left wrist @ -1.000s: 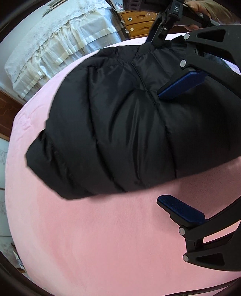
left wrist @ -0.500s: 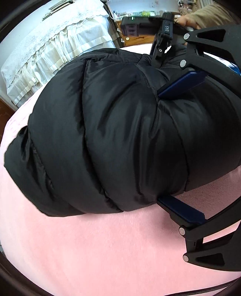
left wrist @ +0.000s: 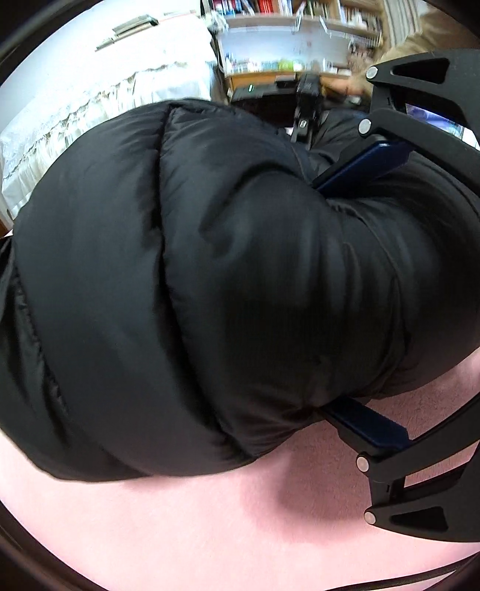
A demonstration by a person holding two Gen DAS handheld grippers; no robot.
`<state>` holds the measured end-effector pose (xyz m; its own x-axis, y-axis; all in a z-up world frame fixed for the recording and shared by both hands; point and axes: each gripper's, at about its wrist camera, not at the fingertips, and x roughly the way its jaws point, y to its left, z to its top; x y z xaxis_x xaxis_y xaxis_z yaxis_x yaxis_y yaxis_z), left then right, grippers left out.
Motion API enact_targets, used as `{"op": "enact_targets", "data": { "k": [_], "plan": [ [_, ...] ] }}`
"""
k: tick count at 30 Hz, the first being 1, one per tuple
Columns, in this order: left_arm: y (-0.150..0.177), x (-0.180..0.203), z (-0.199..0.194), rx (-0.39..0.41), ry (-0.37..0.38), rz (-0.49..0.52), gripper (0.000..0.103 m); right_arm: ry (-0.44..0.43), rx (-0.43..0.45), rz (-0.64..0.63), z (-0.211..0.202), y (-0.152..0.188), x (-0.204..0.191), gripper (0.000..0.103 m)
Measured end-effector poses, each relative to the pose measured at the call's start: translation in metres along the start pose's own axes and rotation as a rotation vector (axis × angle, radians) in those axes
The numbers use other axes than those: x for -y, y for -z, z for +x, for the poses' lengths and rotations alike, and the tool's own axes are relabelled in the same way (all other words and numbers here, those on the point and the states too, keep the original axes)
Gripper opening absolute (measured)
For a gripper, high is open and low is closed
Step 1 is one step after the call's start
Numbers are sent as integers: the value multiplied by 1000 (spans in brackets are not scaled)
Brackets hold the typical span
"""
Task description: Fold large clothes
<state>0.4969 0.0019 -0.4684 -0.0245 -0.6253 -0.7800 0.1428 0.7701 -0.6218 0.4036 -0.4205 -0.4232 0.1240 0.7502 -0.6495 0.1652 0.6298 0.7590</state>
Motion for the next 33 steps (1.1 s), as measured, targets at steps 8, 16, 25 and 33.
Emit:
{"op": "enact_targets", "data": {
  "k": [8,16,25,33],
  "plan": [
    [-10,-14,9,-38,19,-55,103,-42,-16,-31,9,-3,2,103],
    [-12,13,8,20,-65,-7,68,-70,15,-59,-10,10,-24,70],
    [-7,48,-56,113,-77,70,41,-55,87,-130,-46,45,-93,45],
    [11,38,-149,215,-78,96,41,-94,132,-257,-62,73,-203,42]
  ]
}}
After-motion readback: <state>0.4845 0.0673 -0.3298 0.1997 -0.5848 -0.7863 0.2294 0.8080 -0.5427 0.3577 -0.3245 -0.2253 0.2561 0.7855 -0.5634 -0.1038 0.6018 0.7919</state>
